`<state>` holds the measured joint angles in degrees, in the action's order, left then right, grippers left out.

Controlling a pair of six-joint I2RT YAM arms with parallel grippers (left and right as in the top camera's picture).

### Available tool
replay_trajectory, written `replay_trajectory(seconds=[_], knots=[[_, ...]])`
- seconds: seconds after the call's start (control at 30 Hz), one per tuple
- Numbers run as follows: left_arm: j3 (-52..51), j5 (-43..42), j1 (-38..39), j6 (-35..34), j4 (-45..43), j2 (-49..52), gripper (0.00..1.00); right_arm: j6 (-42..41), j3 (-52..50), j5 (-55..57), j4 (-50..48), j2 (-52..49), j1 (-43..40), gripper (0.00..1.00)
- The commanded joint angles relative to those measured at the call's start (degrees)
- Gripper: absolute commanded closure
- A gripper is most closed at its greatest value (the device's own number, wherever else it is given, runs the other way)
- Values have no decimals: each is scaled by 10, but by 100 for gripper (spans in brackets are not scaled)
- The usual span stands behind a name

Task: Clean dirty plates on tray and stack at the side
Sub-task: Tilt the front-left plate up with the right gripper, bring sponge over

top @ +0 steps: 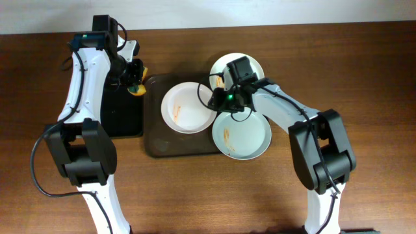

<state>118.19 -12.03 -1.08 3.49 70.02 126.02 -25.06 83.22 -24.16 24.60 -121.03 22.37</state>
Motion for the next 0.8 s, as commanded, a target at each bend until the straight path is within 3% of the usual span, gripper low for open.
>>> replay_trajectory(seconds=[0.0, 0.2, 0.4, 0.43, 0.5, 0.77], knots=[[11, -13, 0, 9, 0, -1, 99, 13, 11, 0, -4, -3, 16, 63], [11, -13, 3, 9, -1, -1, 99, 10, 11, 24, 0, -17, 24, 64], [11, -13, 17, 10, -2, -1, 99, -9, 11, 23, -1, -30, 24, 75], [11, -13, 22, 10, -2, -1, 99, -9, 11, 23, -1, -30, 24, 78], [10, -13, 33, 10, -2, -1, 99, -16, 11, 23, 1, -30, 25, 96], [-22, -16, 74, 39, -2, -1, 99, -20, 11, 17, 2, -30, 24, 96]])
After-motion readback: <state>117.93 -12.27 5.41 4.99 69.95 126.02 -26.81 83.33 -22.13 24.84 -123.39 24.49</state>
